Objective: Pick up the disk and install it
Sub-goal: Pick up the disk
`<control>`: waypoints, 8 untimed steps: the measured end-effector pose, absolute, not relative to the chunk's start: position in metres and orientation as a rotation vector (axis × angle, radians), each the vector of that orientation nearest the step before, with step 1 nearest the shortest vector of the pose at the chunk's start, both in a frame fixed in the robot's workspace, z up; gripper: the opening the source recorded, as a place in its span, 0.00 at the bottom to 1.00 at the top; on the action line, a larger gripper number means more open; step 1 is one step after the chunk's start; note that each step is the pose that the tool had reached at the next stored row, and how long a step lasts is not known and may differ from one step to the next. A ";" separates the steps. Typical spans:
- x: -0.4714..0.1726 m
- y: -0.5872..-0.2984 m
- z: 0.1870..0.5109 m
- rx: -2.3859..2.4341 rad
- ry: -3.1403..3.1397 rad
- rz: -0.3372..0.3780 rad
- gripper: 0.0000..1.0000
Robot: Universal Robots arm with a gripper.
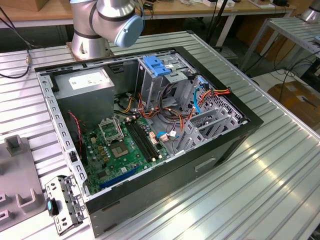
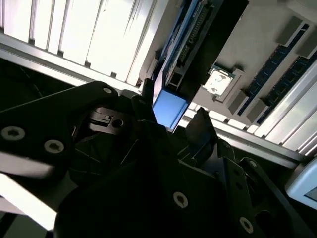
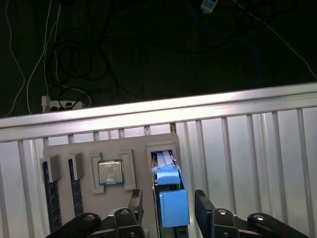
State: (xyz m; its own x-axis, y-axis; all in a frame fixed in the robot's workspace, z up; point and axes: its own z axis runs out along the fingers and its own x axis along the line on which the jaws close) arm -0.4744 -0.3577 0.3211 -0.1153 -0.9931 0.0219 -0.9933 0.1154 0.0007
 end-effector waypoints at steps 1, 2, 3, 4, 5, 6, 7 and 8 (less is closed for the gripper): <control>-0.474 -0.358 0.319 2.079 -2.332 0.022 0.54; -0.474 -0.358 0.317 2.081 -2.331 0.022 0.54; -0.475 -0.358 0.316 2.083 -2.329 0.022 0.54; -0.475 -0.358 0.314 2.086 -2.326 0.022 0.54; -0.475 -0.358 0.312 2.090 -2.323 0.022 0.54; -0.475 -0.358 0.310 2.095 -2.319 0.022 0.54; -0.475 -0.358 0.307 2.100 -2.314 0.022 0.54; -0.475 -0.358 0.306 2.103 -2.311 0.022 0.54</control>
